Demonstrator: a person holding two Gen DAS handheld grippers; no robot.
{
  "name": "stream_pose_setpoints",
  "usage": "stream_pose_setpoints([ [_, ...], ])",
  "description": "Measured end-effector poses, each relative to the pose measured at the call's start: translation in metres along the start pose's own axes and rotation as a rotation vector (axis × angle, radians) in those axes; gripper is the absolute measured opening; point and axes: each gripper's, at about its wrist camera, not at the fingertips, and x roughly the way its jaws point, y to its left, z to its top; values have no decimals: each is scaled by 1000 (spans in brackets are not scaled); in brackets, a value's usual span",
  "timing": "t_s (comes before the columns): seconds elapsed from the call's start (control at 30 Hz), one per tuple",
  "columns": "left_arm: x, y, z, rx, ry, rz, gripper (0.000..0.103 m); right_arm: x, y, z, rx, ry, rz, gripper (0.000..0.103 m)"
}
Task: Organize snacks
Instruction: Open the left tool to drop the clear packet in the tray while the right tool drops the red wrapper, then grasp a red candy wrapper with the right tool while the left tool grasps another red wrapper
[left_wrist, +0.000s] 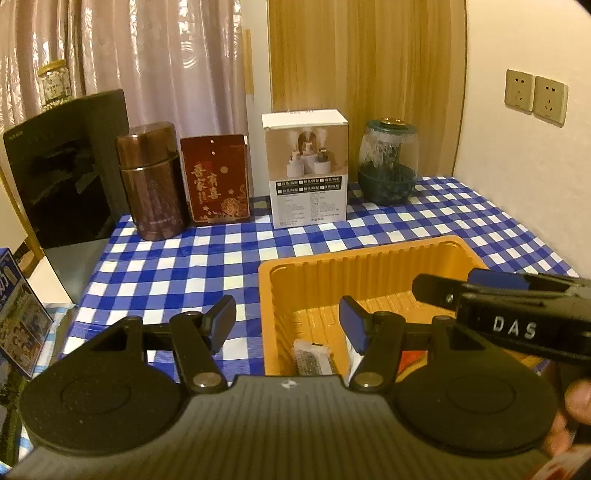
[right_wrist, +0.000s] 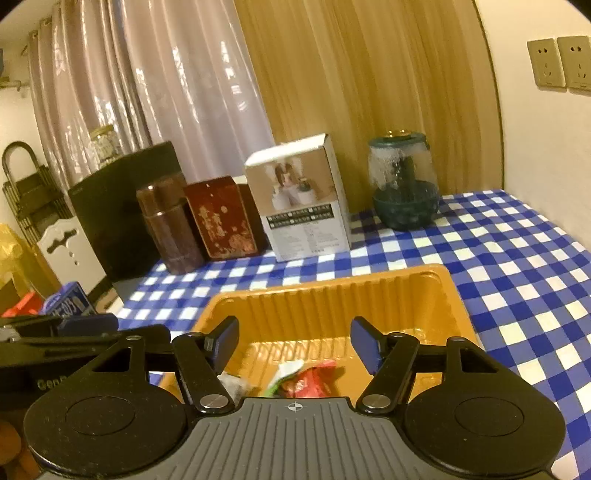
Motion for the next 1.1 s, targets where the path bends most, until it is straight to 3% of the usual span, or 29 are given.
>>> stream_pose_setpoints([
  [0.37,-45,8,-10,-4,-14,17,59,-49,11,1,14,-35,2,72],
  [0.6,-79,10,-46,-29,29,-8,59,-97,9,-22,-16,-39,-44,78],
  [0.9,-108,8,-92,-53,73,-29,59,-133,-11,-69,-8,58,-144,79],
  [1.1,-107,14,-124,-54,141,-23,60,-140,-29,-104,-10,147,-196,79],
])
